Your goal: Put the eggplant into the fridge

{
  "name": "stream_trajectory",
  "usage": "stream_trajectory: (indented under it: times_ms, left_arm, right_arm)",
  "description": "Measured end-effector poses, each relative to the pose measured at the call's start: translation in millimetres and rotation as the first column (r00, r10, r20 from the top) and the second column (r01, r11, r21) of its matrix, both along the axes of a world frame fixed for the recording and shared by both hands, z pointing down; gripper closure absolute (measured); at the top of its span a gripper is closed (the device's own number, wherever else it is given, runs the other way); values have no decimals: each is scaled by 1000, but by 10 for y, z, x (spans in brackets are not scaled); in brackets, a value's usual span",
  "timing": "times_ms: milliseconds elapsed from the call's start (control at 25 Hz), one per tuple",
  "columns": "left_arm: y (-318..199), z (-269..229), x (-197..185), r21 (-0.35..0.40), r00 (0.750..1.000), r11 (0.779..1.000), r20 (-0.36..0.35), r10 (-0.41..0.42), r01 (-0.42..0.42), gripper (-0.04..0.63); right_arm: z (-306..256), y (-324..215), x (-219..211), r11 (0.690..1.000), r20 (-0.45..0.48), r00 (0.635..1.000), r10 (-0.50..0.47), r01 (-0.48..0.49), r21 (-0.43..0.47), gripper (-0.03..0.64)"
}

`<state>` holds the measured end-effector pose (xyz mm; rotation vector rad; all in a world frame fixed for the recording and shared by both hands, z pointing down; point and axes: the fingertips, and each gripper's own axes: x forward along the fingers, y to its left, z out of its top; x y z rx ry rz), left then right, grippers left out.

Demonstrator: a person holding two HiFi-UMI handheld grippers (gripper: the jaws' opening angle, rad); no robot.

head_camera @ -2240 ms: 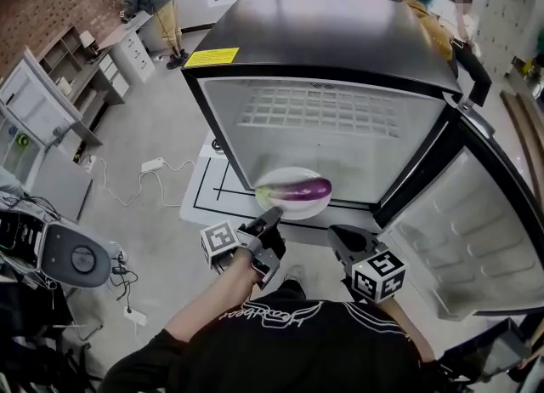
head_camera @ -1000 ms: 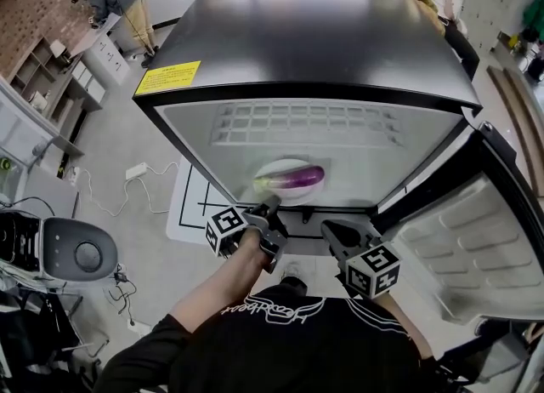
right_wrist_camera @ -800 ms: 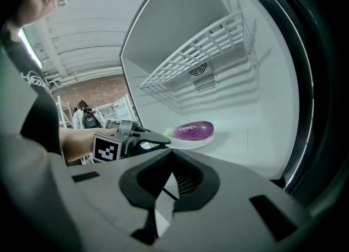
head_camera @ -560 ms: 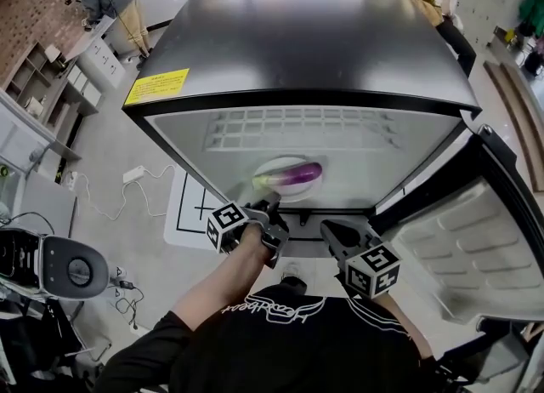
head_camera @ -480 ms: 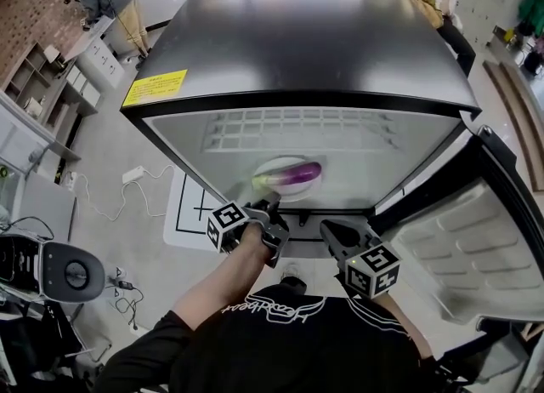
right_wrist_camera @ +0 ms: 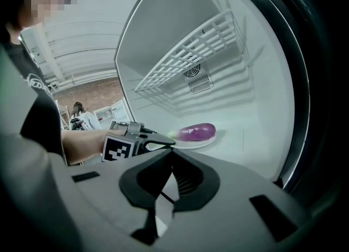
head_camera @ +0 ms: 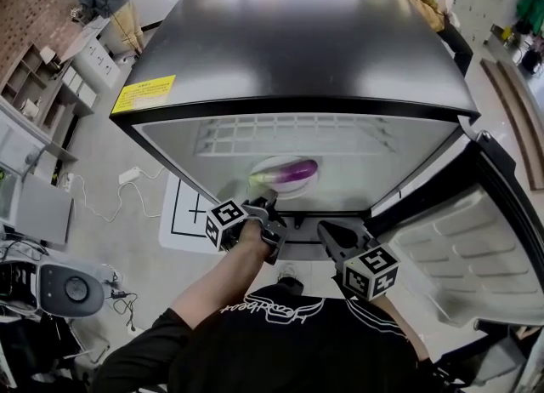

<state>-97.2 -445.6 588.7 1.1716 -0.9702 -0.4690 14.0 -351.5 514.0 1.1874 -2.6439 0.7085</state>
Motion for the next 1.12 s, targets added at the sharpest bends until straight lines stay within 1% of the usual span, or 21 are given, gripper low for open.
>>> stream_trajectory:
  times_ms: [240,440,560,600,680,920,1120]
  left_arm:
    - [-51,11,31,-11,1000,1000,-15,-4,3,569]
    - [-79,49,12,-31,1000,999,16,-12,13,569]
    - [-98,46,26,-39,999,999,41,13,-12,563]
    - [-101,38,33,-40,999,999,47,25,-23,532]
    - [-95,29,45,-47,998,998,55,43,-41,508]
    - [-14,37,69,-97,992,992,83,95,-87,491]
    - [51,46,65,-129,982,983,121,145,-130,482]
  right_arm:
    - [13,23,-17,1000,17,1000,-4,4,-13,609]
    - [14,12,14,1000,21,1000,6,-6,-15,609]
    - [9,3,43,1000,28,1000,15,-15,-18,611]
    - [11,2,50,1000,30,999,17,-17,-19,611]
    - [20,-1,59,1000,32,999,20,-19,-22,611]
    - [-1,8,71,1000,37,999,16,-15,-27,611]
    - [-4,24,93,1000,43,999,14,-13,-21,611]
